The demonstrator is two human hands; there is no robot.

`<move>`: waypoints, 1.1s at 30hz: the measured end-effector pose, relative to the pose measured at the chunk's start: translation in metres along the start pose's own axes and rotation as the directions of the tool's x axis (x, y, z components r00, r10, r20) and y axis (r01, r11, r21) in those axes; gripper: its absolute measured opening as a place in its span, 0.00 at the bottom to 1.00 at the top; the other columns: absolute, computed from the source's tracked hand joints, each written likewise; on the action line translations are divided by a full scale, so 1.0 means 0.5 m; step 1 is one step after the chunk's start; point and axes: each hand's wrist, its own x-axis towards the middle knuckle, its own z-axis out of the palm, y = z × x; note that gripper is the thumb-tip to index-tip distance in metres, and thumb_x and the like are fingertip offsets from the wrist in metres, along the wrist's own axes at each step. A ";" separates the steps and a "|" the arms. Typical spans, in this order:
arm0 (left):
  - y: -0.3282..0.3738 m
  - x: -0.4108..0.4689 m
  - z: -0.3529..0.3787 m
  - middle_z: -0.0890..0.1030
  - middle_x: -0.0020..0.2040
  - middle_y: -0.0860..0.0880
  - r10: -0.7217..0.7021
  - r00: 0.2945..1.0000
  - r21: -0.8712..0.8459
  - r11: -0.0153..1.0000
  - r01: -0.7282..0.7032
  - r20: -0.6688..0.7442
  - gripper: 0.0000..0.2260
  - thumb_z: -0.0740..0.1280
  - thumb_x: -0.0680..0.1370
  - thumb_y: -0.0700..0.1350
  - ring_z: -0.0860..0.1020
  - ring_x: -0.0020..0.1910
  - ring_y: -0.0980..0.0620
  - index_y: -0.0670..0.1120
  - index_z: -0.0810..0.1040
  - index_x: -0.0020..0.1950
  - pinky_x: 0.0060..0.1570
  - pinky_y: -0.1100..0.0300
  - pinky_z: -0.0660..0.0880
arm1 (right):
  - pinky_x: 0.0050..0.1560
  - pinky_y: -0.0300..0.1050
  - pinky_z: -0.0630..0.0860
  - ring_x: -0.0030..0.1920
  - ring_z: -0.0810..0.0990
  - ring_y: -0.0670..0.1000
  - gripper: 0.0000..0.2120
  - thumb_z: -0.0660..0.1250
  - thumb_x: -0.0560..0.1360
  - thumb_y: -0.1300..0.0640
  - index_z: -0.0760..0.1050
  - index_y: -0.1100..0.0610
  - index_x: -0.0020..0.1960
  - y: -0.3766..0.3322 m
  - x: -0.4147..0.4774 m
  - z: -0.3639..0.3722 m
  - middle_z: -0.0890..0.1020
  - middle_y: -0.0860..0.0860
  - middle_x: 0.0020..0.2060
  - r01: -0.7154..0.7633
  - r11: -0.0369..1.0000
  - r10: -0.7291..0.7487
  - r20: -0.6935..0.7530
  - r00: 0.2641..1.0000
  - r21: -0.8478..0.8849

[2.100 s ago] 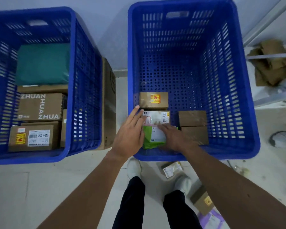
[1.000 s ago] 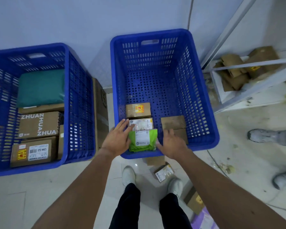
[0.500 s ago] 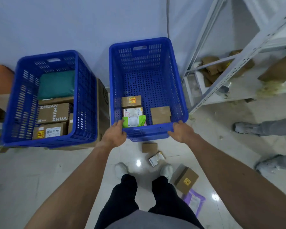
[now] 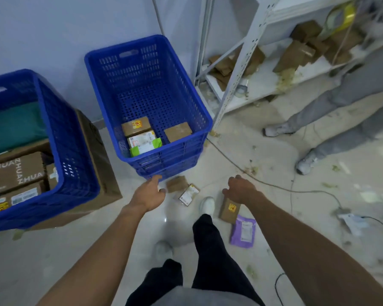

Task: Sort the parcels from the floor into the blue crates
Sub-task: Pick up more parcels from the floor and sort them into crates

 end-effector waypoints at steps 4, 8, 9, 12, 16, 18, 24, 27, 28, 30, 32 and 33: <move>-0.029 -0.031 0.060 0.76 0.69 0.45 0.017 0.997 -0.007 1.000 -0.017 0.071 0.22 0.64 0.80 0.50 0.75 0.67 0.46 0.50 0.67 0.74 0.68 0.51 0.70 | 0.61 0.51 0.72 0.64 0.74 0.59 0.25 0.61 0.78 0.45 0.69 0.60 0.69 0.043 -0.080 0.092 0.73 0.58 0.63 -0.107 0.992 0.105 0.034 0.994 0.060; -0.038 -0.053 0.114 0.76 0.69 0.46 0.012 0.990 0.031 0.999 -0.016 0.138 0.20 0.64 0.81 0.50 0.75 0.67 0.47 0.50 0.68 0.72 0.66 0.52 0.71 | 0.61 0.50 0.72 0.63 0.75 0.59 0.26 0.60 0.79 0.43 0.68 0.60 0.68 0.085 -0.143 0.166 0.73 0.59 0.61 -0.193 0.973 0.189 0.042 0.981 0.126; -0.038 -0.057 0.127 0.76 0.69 0.46 0.010 0.988 0.040 0.999 -0.017 0.156 0.20 0.64 0.81 0.50 0.75 0.67 0.47 0.50 0.68 0.72 0.66 0.52 0.71 | 0.61 0.50 0.72 0.62 0.75 0.59 0.25 0.60 0.79 0.43 0.69 0.60 0.67 0.097 -0.157 0.182 0.73 0.58 0.61 -0.205 0.969 0.201 0.043 0.979 0.141; -0.032 -0.072 0.168 0.76 0.70 0.47 0.007 0.979 0.078 0.997 -0.023 0.205 0.20 0.63 0.81 0.51 0.75 0.67 0.47 0.51 0.68 0.73 0.65 0.53 0.71 | 0.62 0.49 0.73 0.62 0.76 0.58 0.23 0.60 0.79 0.44 0.71 0.60 0.65 0.132 -0.192 0.222 0.75 0.58 0.60 -0.243 0.955 0.236 0.060 0.970 0.173; -0.011 -0.090 0.235 0.76 0.70 0.47 0.010 0.967 0.116 0.992 -0.041 0.256 0.19 0.63 0.81 0.51 0.75 0.67 0.47 0.51 0.68 0.72 0.65 0.54 0.70 | 0.53 0.48 0.73 0.57 0.77 0.59 0.21 0.62 0.77 0.44 0.72 0.58 0.63 0.189 -0.219 0.267 0.76 0.57 0.58 -0.321 0.917 0.310 0.087 0.947 0.234; 0.007 -0.093 0.269 0.76 0.69 0.48 0.007 0.961 0.132 0.990 -0.045 0.275 0.19 0.63 0.81 0.51 0.75 0.66 0.48 0.51 0.69 0.72 0.65 0.55 0.70 | 0.53 0.46 0.72 0.58 0.78 0.58 0.20 0.61 0.78 0.45 0.72 0.58 0.63 0.228 -0.221 0.296 0.76 0.57 0.59 -0.320 0.915 0.302 0.107 0.947 0.246; 0.102 -0.038 0.402 0.76 0.68 0.49 0.012 0.952 0.144 0.988 -0.058 0.304 0.17 0.62 0.81 0.49 0.75 0.65 0.48 0.52 0.71 0.70 0.66 0.53 0.71 | 0.59 0.48 0.73 0.61 0.77 0.58 0.21 0.59 0.79 0.45 0.70 0.59 0.65 0.360 -0.158 0.410 0.75 0.58 0.61 -0.352 0.877 0.303 0.193 0.933 0.326; 0.142 0.031 0.497 0.78 0.65 0.50 0.012 0.957 0.098 0.994 -0.042 0.290 0.15 0.63 0.81 0.49 0.76 0.62 0.49 0.54 0.74 0.67 0.64 0.54 0.72 | 0.55 0.47 0.75 0.57 0.78 0.58 0.20 0.58 0.79 0.45 0.72 0.58 0.61 0.413 -0.089 0.488 0.77 0.58 0.58 -0.378 0.844 0.308 0.232 0.923 0.381; 0.153 0.061 0.533 0.78 0.64 0.51 0.018 0.955 0.086 0.995 -0.045 0.296 0.14 0.63 0.80 0.49 0.76 0.61 0.49 0.54 0.74 0.66 0.64 0.54 0.72 | 0.53 0.46 0.75 0.55 0.78 0.58 0.18 0.58 0.79 0.46 0.72 0.59 0.59 0.428 -0.059 0.521 0.77 0.58 0.57 -0.379 0.830 0.307 0.232 0.923 0.409; 0.173 0.130 0.607 0.79 0.61 0.51 0.017 0.947 0.043 0.999 -0.033 0.322 0.12 0.64 0.80 0.48 0.78 0.56 0.50 0.55 0.76 0.63 0.59 0.55 0.74 | 0.50 0.46 0.74 0.55 0.79 0.60 0.15 0.58 0.80 0.48 0.73 0.59 0.56 0.454 0.005 0.584 0.78 0.58 0.54 -0.371 0.814 0.290 0.241 0.926 0.447; 0.189 0.207 0.682 0.80 0.59 0.49 0.015 0.940 -0.030 1.000 -0.005 0.340 0.10 0.64 0.80 0.47 0.79 0.53 0.51 0.56 0.77 0.59 0.53 0.57 0.74 | 0.48 0.45 0.71 0.56 0.79 0.59 0.15 0.58 0.81 0.47 0.74 0.59 0.55 0.474 0.070 0.648 0.78 0.57 0.51 -0.415 0.767 0.305 0.291 0.907 0.490; 0.191 0.245 0.721 0.80 0.58 0.49 0.015 0.940 -0.046 0.999 0.001 0.341 0.10 0.64 0.80 0.47 0.79 0.54 0.49 0.55 0.78 0.59 0.55 0.56 0.75 | 0.48 0.45 0.70 0.57 0.79 0.59 0.16 0.58 0.81 0.47 0.74 0.59 0.57 0.480 0.104 0.685 0.78 0.58 0.52 -0.428 0.748 0.310 0.304 0.901 0.507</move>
